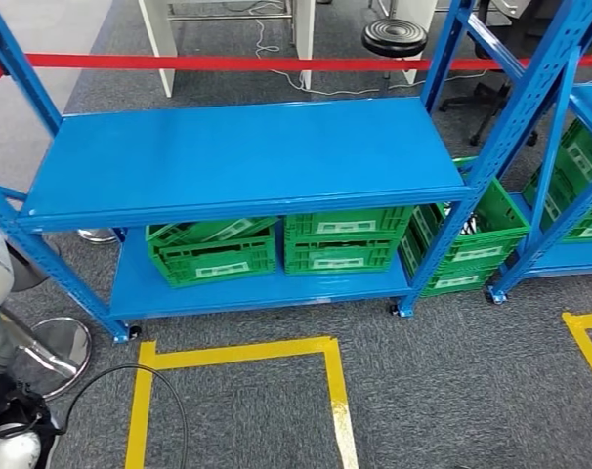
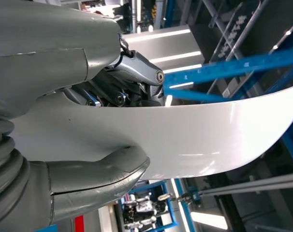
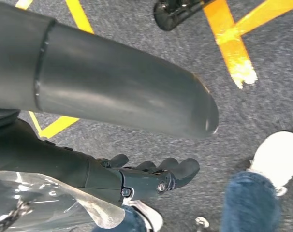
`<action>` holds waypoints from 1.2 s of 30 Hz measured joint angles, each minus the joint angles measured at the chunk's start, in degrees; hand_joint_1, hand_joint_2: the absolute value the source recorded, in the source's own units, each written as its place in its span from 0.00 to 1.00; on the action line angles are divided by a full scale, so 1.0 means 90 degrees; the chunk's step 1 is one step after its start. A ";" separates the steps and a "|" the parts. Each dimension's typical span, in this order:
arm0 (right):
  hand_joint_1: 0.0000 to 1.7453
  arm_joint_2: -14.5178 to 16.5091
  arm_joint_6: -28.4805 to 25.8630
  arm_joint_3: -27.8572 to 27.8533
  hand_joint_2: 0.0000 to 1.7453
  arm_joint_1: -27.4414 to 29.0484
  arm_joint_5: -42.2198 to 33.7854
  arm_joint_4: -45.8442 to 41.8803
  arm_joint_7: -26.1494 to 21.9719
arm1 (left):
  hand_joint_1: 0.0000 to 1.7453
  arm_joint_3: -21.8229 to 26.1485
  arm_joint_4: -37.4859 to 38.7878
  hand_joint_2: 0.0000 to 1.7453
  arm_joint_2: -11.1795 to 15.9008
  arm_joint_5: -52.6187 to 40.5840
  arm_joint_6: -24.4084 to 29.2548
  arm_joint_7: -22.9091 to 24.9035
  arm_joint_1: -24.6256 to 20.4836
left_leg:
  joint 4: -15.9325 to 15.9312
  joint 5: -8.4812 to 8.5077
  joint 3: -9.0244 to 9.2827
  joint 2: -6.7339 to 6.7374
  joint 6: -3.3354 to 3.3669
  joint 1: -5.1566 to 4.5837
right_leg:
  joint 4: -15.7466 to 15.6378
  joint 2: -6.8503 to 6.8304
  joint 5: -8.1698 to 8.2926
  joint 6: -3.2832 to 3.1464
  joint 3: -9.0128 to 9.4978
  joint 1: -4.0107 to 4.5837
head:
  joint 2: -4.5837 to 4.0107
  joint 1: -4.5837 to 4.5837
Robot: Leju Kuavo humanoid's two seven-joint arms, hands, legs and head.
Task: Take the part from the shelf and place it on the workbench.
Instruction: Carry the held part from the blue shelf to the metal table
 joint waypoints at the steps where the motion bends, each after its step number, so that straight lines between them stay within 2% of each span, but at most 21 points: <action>1: 0.00 0.0004 0.0001 0.0000 0.00 0.0003 0.0001 0.0001 0.0003 | 1.00 0.0001 -0.0001 1.00 -0.0004 -0.0001 0.0000 -0.0002 0.0007 | -0.0004 0.0076 -0.0087 0.0012 0.0043 0.0000 | 0.0312 0.0007 -0.0328 0.0019 -0.0110 -0.0004 | 0.0000 0.0012; 3: 0.00 0.0015 0.0004 0.0000 0.00 0.0000 0.0012 0.0003 0.0018 | 1.00 0.0001 -0.0002 1.00 -0.0009 -0.0002 0.0004 -0.0003 0.0029 | 0.0004 0.0235 -0.0291 0.0013 0.0071 -0.0022 | 0.1109 0.0011 -0.0850 0.0038 -0.0317 -0.0003 | 0.0000 0.0027; 4: 0.00 0.0020 0.0005 0.0000 0.00 -0.0001 0.0023 0.0004 0.0028 | 1.00 0.0001 -0.0002 1.00 -0.0009 -0.0003 0.0007 -0.0004 0.0041 | 0.0010 0.0321 -0.0400 0.0013 0.0073 -0.0036 | 0.1414 0.0011 -0.0891 0.0040 -0.0337 -0.0002 | 0.0000 0.0029; 6: 0.00 0.0023 0.0003 0.0000 0.00 0.0001 0.0044 0.0005 0.0043 | 1.00 0.0001 -0.0002 1.00 -0.0009 -0.0004 0.0015 -0.0004 0.0059 | 0.0020 0.0480 -0.0611 0.0014 0.0065 -0.0063 | 0.1450 0.0012 -0.0560 0.0009 -0.0091 0.0002 | 0.0000 0.0029; 8: 0.00 0.0022 0.0001 0.0000 0.00 -0.0010 0.0056 0.0003 0.0044 | 1.00 0.0002 -0.0005 1.00 -0.0009 -0.0004 0.0020 -0.0004 0.0064 | 0.0034 0.0621 -0.0766 0.0012 0.0037 -0.0088 | 0.0652 0.0020 -0.0282 -0.0066 0.0591 0.0021 | 0.0001 0.0030; 10: 0.00 0.0022 0.0002 0.0000 0.00 -0.0035 0.0064 0.0001 0.0028 | 1.00 0.0005 -0.0021 1.00 -0.0009 -0.0009 0.0033 -0.0009 0.0065 | 0.0051 0.0741 -0.0835 0.0017 -0.0015 -0.0105 | -0.0341 0.0031 -0.0420 -0.0136 0.1289 0.0050 | 0.0001 0.0025; 12: 0.00 0.0028 0.0005 0.0001 0.00 -0.0039 0.0069 0.0003 -0.0010 | 1.00 0.0009 -0.0034 1.00 -0.0009 -0.0013 0.0052 -0.0021 0.0069 | 0.0040 0.0843 -0.0857 0.0031 -0.0089 -0.0100 | -0.0751 0.0033 -0.0543 -0.0193 0.1490 0.0072 | 0.0001 0.0022; 14: 0.00 0.0049 0.0009 0.0002 0.00 -0.0019 0.0070 0.0009 -0.0050 | 1.00 0.0026 -0.0038 1.00 -0.0007 0.0002 0.0070 -0.0064 0.0090 | 0.0085 0.0765 -0.0907 0.0021 -0.0171 -0.0078 | -0.0763 0.0013 -0.0461 -0.0284 0.1385 0.0063 | 0.0000 0.0021; 16: 0.00 0.0066 0.0010 0.0002 0.00 -0.0010 0.0069 0.0011 -0.0075 | 1.00 0.0049 -0.0047 1.00 -0.0005 0.0035 0.0086 -0.0121 0.0118 | 0.0497 0.0236 -0.1029 -0.0001 -0.0244 -0.0052 | -0.0769 -0.0016 -0.0329 -0.0367 0.1261 0.0048 | 0.0000 -0.0002; 18: 0.00 0.0067 0.0015 0.0002 0.00 -0.0005 0.0066 0.0010 -0.0088 | 1.00 0.0069 -0.0053 1.00 -0.0005 0.0063 0.0093 -0.0152 0.0146 | 0.1311 -0.0356 -0.1190 -0.0006 -0.0298 -0.0024 | -0.0753 -0.0030 -0.0208 -0.0391 0.1118 0.0054 | 0.0000 -0.0022; 19: 0.00 0.0067 0.0030 0.0002 0.00 0.0001 0.0064 0.0010 -0.0101 | 1.00 0.0084 -0.0053 1.00 -0.0005 0.0069 0.0094 -0.0167 0.0166 | 0.1663 -0.0452 -0.1230 -0.0007 -0.0319 -0.0012 | -0.0732 -0.0033 -0.0156 -0.0385 0.1055 0.0055 | 0.0000 -0.0023; 20: 0.00 0.0071 0.0055 0.0002 0.00 0.0010 0.0063 0.0011 -0.0121 | 1.00 0.0102 -0.0053 1.00 -0.0006 0.0072 0.0094 -0.0186 0.0189 | 0.1840 -0.0406 -0.1196 -0.0007 -0.0334 -0.0001 | -0.0699 -0.0035 -0.0111 -0.0373 0.0987 0.0055 | 0.0000 -0.0026; 21: 0.00 0.0078 0.0097 0.0002 0.00 0.0020 0.0062 0.0011 -0.0148 | 1.00 0.0123 -0.0058 1.00 -0.0008 0.0070 0.0095 -0.0207 0.0212 | 0.1756 -0.0260 -0.1049 -0.0007 -0.0340 0.0009 | -0.0657 -0.0036 -0.0078 -0.0360 0.0926 0.0052 | 0.0000 -0.0027; 22: 0.00 0.0084 0.0154 0.0002 0.00 0.0029 0.0061 0.0012 -0.0180 | 1.00 0.0143 -0.0070 1.00 -0.0014 0.0062 0.0095 -0.0232 0.0232 | 0.1425 -0.0081 -0.0796 -0.0006 -0.0339 0.0018 | -0.0609 -0.0034 -0.0056 -0.0346 0.0871 0.0049 | 0.0000 -0.0028; 24: 0.00 0.0095 0.0303 0.0002 0.00 0.0037 0.0035 0.0012 -0.0246 | 1.00 0.0192 -0.0108 1.00 -0.0040 0.0052 0.0095 -0.0297 0.0267 | 0.0534 0.0071 -0.0234 0.0009 -0.0301 0.0014 | -0.0508 -0.0051 -0.0042 -0.0312 0.0767 0.0065 | 0.0000 -0.0029; 26: 0.00 0.0095 0.0462 0.0002 0.00 0.0046 -0.0003 0.0012 -0.0319 | 1.00 0.0271 -0.0134 1.00 -0.0112 0.0047 0.0095 -0.0399 0.0299 | 0.0074 0.0018 -0.0009 0.0023 -0.0233 -0.0008 | -0.0444 -0.0088 -0.0022 -0.0260 0.0691 0.0085 | 0.0000 -0.0025; 29: 0.00 0.0101 0.0597 0.0002 0.00 0.0064 0.0000 0.0010 -0.0401 | 1.00 0.0398 -0.0155 1.00 -0.0245 0.0024 0.0097 -0.0533 0.0340 | -0.0032 0.0049 -0.0059 -0.0043 -0.0078 0.0009 | -0.0384 -0.0134 -0.0048 -0.0147 0.0597 0.0078 | 0.0000 -0.0016; 31: 0.00 0.0103 0.0622 0.0003 0.00 0.0060 0.0070 0.0010 -0.0427 | 1.00 0.0443 -0.0172 1.00 -0.0312 -0.0033 0.0097 -0.0622 0.0363 | -0.0072 0.0128 -0.0108 -0.0099 0.0016 0.0032 | 0.0048 -0.0067 -0.0358 -0.0088 0.0386 0.0066 | 0.0000 0.0015; 34: 0.00 0.0107 0.0534 0.0014 0.00 0.0082 0.0474 0.0010 -0.0373 | 1.00 0.0534 -0.0199 1.00 -0.0443 -0.0080 0.0097 -0.0914 0.0397 | -0.0061 0.0208 -0.0217 -0.0200 0.0056 0.0016 | 0.1281 0.0008 -0.0939 -0.0049 -0.0136 0.0052 | 0.0000 0.0042; 35: 0.00 0.0109 0.0478 0.0019 0.00 0.0096 0.0645 0.0010 -0.0340 | 1.00 0.0576 -0.0209 1.00 -0.0494 -0.0071 0.0097 -0.1022 0.0405 | -0.0054 0.0229 -0.0245 -0.0246 0.0052 0.0012 | 0.1434 0.0013 -0.0953 -0.0045 -0.0180 0.0052 | 0.0000 0.0041; 36: 0.00 0.0112 0.0434 0.0022 0.00 0.0108 0.0776 0.0010 -0.0313 | 1.00 0.0615 -0.0222 1.00 -0.0542 -0.0058 0.0097 -0.1099 0.0410 | -0.0046 0.0246 -0.0267 -0.0300 0.0043 0.0010 | 0.1325 0.0024 -0.0843 -0.0049 -0.0096 0.0051 | 0.0000 0.0043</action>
